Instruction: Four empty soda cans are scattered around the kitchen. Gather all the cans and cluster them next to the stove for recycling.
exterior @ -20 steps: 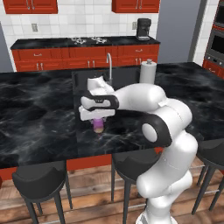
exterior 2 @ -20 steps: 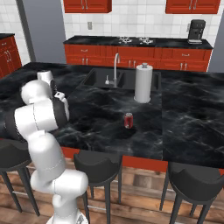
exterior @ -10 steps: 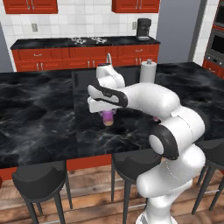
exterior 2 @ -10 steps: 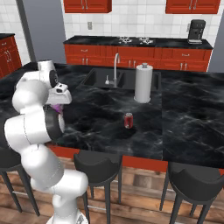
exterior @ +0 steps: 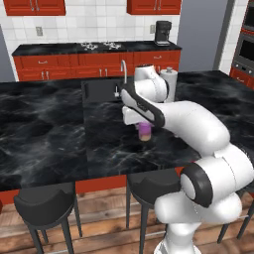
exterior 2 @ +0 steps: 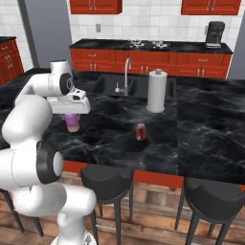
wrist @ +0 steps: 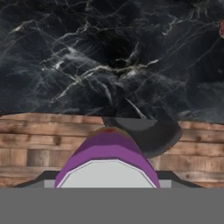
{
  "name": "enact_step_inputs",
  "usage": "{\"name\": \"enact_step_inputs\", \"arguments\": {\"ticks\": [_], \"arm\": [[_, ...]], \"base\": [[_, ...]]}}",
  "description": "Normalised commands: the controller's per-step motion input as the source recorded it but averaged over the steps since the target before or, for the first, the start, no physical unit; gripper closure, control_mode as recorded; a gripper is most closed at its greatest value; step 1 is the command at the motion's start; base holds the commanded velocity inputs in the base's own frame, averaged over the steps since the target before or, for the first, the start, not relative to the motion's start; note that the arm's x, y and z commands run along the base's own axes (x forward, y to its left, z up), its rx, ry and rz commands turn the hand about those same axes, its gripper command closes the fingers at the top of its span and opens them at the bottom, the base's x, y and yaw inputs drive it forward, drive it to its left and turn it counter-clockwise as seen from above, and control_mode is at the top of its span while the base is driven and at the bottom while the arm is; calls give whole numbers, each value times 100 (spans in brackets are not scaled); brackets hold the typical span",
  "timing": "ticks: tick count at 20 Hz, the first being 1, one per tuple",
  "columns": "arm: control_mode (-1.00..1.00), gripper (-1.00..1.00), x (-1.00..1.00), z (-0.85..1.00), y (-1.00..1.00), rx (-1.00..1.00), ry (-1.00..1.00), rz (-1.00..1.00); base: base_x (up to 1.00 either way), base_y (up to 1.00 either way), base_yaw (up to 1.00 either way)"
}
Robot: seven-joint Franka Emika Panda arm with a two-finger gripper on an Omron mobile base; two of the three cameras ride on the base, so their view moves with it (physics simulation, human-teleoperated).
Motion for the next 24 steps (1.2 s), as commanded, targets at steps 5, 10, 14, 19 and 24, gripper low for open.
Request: {"name": "enact_step_inputs", "arguments": {"ticks": [5, 10, 14, 19, 24], "arm": [[-100, 100, -42, 36, -71, 0, 0, 0], [-100, 100, -55, 29, -70, 0, 0, 0], [-100, 100, -63, 12, -56, 0, 0, 0], [100, 100, -34, 0, -32, 0, -2, 0], [100, 100, 0, 0, 0, 0, 0, 0]], "base": [[0, 0, 0], [0, 0, 0], [0, 0, 0], [-25, -27, 0], [-39, -95, 0]]}}
